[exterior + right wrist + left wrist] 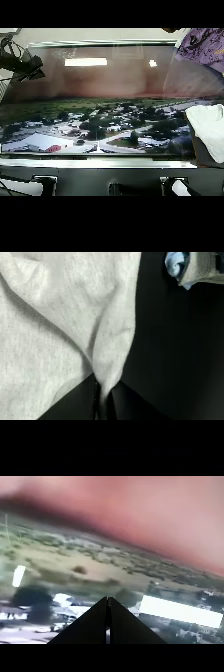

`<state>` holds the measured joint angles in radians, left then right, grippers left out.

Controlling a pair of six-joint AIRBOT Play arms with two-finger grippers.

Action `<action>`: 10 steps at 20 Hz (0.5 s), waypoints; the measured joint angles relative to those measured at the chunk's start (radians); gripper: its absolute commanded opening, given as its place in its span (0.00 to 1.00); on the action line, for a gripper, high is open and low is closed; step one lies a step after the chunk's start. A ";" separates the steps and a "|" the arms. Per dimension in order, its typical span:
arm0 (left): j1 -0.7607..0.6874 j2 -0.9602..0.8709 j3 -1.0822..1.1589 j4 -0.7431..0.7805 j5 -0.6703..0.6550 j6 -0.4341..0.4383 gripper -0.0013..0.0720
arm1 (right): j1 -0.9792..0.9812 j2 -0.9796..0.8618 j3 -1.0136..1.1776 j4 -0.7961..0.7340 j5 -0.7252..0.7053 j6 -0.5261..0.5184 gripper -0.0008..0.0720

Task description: Fold the clothes and pants, and hang the long-sleeved shirts on hangers.

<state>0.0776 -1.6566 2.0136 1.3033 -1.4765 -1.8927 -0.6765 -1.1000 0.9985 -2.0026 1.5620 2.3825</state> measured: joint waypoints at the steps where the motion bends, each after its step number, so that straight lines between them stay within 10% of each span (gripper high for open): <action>1: 0.000 0.000 0.000 0.000 0.000 0.000 0.04 | 0.000 0.002 -0.014 -0.006 0.000 0.000 0.06; 3: 0.000 0.000 0.000 0.000 0.000 0.000 0.04 | 0.000 0.003 -0.033 -0.013 -0.001 0.000 0.09; 6: 0.000 0.000 0.000 0.000 0.000 0.000 0.04 | 0.000 0.004 -0.047 -0.034 -0.010 0.000 0.55; 10: 0.002 0.000 0.000 0.000 -0.003 0.003 0.04 | 0.000 0.004 0.000 -0.023 -0.089 -0.048 0.53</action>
<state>0.0792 -1.6562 2.0136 1.3029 -1.4796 -1.8893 -0.6765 -1.0958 0.9985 -2.0251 1.4727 2.3344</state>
